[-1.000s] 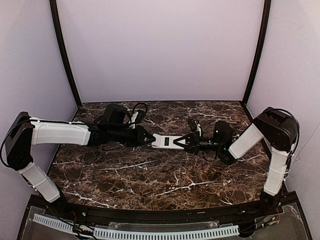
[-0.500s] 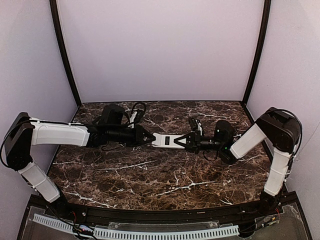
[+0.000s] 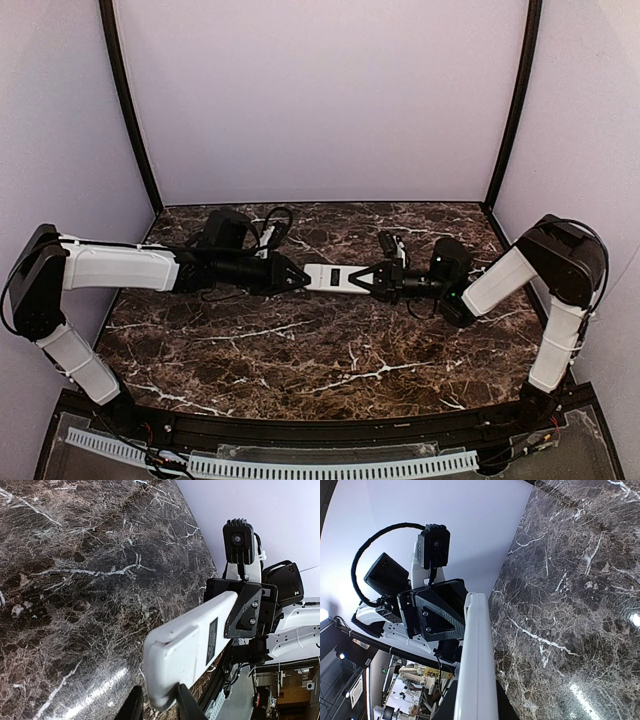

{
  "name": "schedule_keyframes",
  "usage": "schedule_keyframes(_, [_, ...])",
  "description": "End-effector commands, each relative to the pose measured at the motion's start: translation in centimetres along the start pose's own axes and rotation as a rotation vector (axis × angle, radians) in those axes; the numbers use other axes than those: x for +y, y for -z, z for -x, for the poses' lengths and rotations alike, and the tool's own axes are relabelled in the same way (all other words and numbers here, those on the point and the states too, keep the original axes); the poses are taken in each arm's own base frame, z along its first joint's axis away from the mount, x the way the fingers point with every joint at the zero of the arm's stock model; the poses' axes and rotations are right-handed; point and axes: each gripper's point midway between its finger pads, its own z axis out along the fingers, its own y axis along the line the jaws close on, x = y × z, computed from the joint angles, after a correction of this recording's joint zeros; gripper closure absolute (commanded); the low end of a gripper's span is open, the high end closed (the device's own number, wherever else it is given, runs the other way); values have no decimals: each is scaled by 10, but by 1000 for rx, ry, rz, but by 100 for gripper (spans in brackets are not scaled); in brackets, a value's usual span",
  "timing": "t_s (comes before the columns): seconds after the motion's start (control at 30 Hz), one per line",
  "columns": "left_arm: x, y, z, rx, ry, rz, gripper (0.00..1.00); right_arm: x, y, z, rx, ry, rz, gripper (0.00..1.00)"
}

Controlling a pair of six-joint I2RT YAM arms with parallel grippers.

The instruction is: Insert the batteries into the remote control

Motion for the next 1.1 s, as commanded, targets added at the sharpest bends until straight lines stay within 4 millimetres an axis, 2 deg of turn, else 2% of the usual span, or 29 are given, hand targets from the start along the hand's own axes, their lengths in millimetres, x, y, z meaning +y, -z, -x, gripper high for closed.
schedule_keyframes(0.0, [18, 1, -8, 36, -3, 81, 77, 114, 13, 15, -86, 418, 368, 100])
schedule_keyframes(0.3, [19, 0, -10, 57, -16, 95, 71, 118, 10, 4, -29, 450, 391, 100])
schedule_keyframes(0.5, [14, 3, -8, 47, -30, 81, 60, 122, 11, 0, -8, 484, 404, 100])
schedule_keyframes(1.07, [-25, 9, 2, 11, 4, -172, 48, 118, 12, -5, 8, 487, 400, 100])
